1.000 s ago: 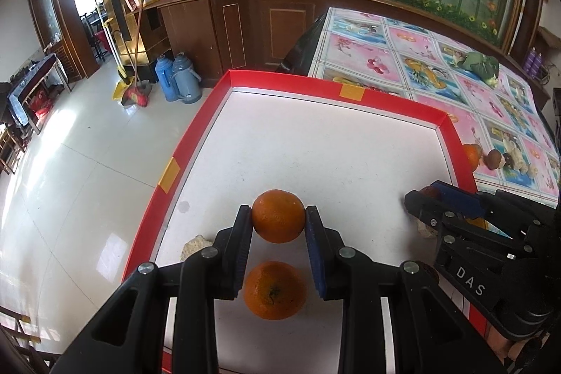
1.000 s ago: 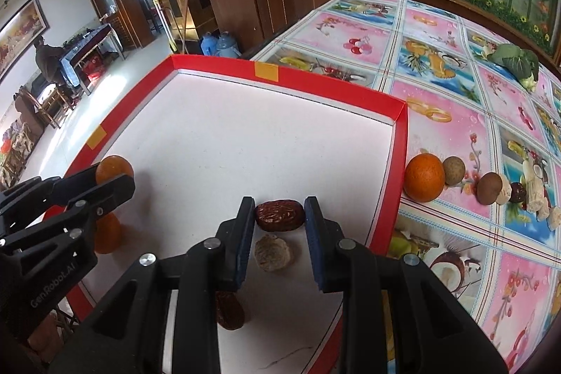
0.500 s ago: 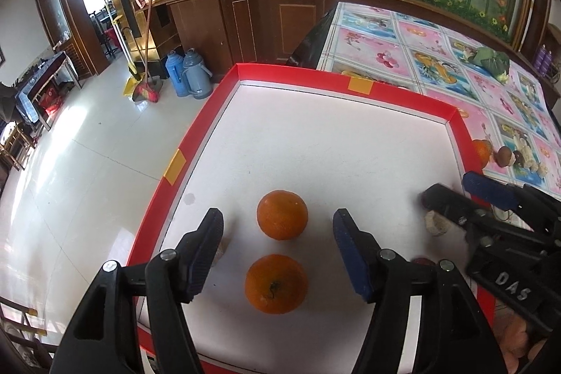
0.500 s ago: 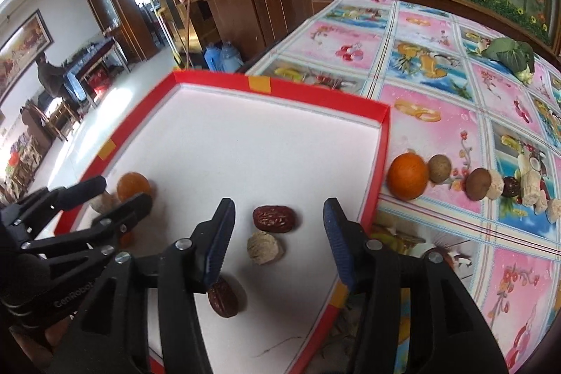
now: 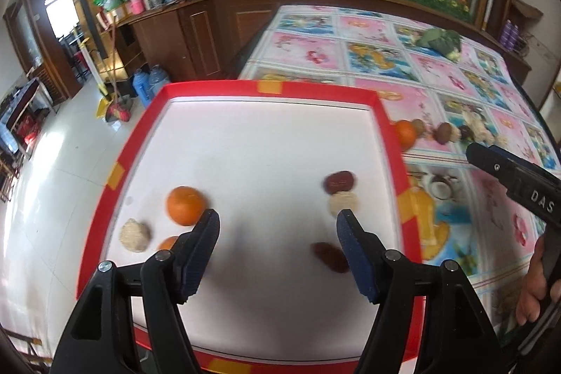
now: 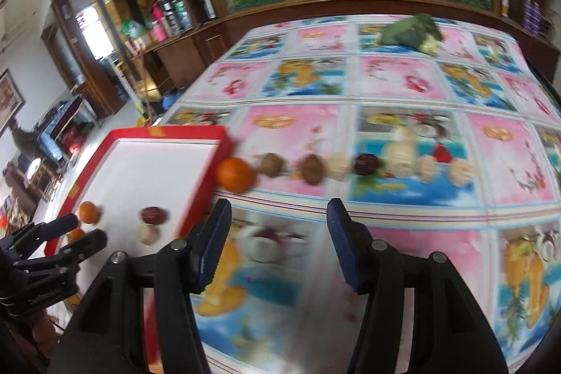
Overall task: Organize fruits
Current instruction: 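Carry the orange and date into the white tray while both grippers open, then move both grippers back to the fruit row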
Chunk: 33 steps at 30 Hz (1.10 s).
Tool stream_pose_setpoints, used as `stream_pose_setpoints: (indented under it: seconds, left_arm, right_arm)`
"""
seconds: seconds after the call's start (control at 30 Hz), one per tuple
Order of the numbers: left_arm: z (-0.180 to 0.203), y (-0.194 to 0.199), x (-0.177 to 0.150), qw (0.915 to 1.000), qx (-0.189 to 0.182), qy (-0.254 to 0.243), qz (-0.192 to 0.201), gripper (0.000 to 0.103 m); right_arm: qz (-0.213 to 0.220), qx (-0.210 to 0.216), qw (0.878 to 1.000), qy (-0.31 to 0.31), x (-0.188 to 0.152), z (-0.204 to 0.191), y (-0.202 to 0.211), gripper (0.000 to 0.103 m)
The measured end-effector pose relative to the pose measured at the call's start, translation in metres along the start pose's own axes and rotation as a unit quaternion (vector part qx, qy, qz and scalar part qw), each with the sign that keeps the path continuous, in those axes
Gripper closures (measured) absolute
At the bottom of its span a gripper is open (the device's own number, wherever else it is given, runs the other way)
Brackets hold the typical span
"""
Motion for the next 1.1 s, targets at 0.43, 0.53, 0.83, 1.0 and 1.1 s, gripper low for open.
stream_pose_setpoints:
  seconds: [0.43, 0.53, 0.83, 1.0, 1.1]
  left_arm:
    - [0.095, -0.003, 0.027, 0.9937, -0.067, -0.087, 0.024, 0.034]
    - [0.117, -0.018, 0.032, 0.9907, -0.084, -0.106, 0.017, 0.034]
    - [0.165, -0.047, 0.039, 0.981, -0.121, -0.152, 0.006, 0.051]
    - [0.177, -0.058, 0.04, 0.9777, -0.129, -0.166, -0.004, 0.054]
    - [0.181, -0.064, 0.04, 0.9757, -0.134, -0.173, -0.009, 0.057]
  right_arm:
    - [-0.007, -0.065, 0.995, -0.08, -0.014, 0.123, 0.023, 0.045]
    - [-0.012, -0.074, 0.994, -0.079, -0.015, 0.138, 0.02, 0.045]
    - [-0.019, -0.078, 0.995, -0.058, -0.006, 0.152, 0.007, 0.045]
    - [-0.026, -0.069, 0.996, -0.047, -0.001, 0.149, -0.004, 0.045]
    - [-0.028, -0.071, 0.997, -0.032, 0.003, 0.144, -0.009, 0.045]
Point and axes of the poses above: each gripper's, at about its wrist camera, not at the fingertips, and y roughly against the way its jaws point, z to its right, x to its top, the point moved 4 cm from there along -y, roughly the way its jaws point, and after that the axes turned 6 degrees about y, right-handed, at the moved point
